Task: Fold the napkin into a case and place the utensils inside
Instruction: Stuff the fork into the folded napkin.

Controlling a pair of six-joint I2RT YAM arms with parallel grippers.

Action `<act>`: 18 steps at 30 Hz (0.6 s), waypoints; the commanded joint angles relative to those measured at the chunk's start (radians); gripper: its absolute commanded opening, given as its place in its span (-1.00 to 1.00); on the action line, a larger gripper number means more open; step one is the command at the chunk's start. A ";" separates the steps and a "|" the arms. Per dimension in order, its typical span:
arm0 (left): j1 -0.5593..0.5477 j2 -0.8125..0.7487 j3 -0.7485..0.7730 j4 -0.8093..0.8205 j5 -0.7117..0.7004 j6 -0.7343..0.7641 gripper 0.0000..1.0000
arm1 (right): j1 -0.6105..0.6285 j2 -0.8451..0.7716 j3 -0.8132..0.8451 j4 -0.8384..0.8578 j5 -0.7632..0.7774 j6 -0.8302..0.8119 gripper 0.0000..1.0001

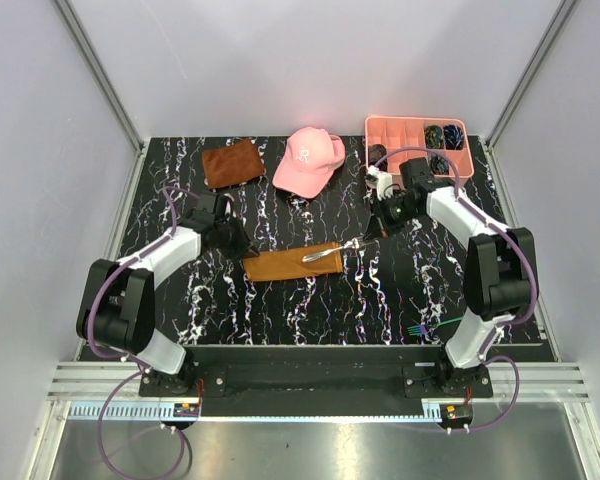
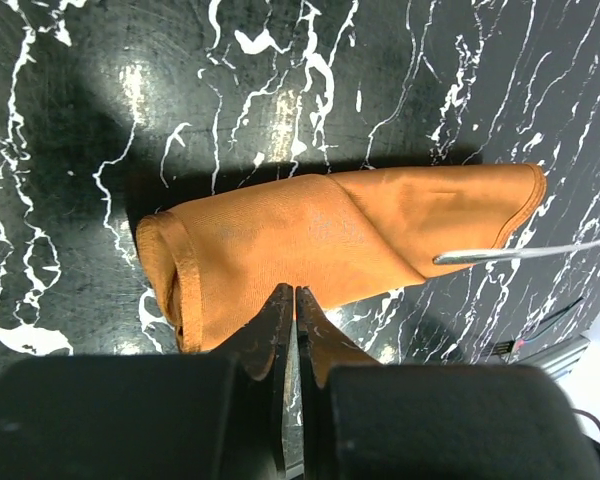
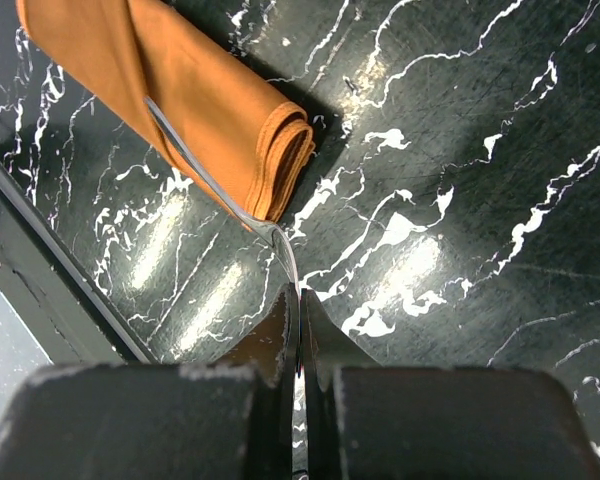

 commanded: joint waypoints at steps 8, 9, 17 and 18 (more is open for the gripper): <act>0.041 -0.034 -0.056 0.045 -0.051 0.018 -0.92 | 0.014 0.076 0.045 0.053 -0.047 0.057 -1.00; 0.042 -0.032 -0.057 0.045 -0.057 0.017 -0.93 | 0.012 0.086 0.047 0.059 -0.053 0.066 -1.00; 0.045 -0.042 -0.089 0.061 -0.092 0.006 -0.96 | 0.032 0.128 0.060 0.074 -0.066 0.100 -1.00; 0.047 -0.040 -0.089 0.062 -0.092 0.005 -0.97 | 0.040 0.136 0.068 0.077 -0.066 0.109 -1.00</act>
